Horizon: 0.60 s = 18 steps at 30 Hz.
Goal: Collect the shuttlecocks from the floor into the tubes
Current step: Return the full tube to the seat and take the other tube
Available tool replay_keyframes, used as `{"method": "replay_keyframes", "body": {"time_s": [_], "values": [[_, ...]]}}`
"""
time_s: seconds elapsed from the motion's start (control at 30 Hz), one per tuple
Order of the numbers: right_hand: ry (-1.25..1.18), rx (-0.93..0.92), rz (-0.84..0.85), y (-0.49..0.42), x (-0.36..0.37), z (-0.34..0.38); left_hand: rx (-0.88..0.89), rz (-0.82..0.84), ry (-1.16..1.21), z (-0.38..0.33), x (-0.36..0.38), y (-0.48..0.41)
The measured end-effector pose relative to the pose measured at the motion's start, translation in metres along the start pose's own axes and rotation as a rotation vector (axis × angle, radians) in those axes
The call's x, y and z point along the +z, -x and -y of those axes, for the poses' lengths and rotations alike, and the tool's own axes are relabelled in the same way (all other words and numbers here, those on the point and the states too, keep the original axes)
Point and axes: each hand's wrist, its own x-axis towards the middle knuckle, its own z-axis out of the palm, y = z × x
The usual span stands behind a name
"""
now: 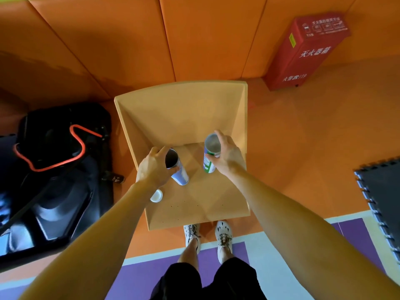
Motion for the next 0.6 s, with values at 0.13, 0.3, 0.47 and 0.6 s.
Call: {"method": "replay_keyframes", "body": {"time_s": [0.13,0.3,0.47,0.6], "values": [[-0.041,0.000,-0.022,-0.043,-0.008,-0.002,0.010,-0.029,-0.041,-0.011,0.002,-0.019],[-0.064,0.008,-0.051,-0.088,-0.009,-0.004,0.017,-0.028,-0.062,-0.019,0.008,-0.043],[-0.025,0.023,-0.003,-0.119,-0.012,0.003,0.015,-0.055,-0.018,-0.017,0.015,-0.056],[0.018,0.059,0.018,-0.120,-0.012,0.006,-0.006,-0.040,0.046,-0.018,0.016,-0.058]]}}
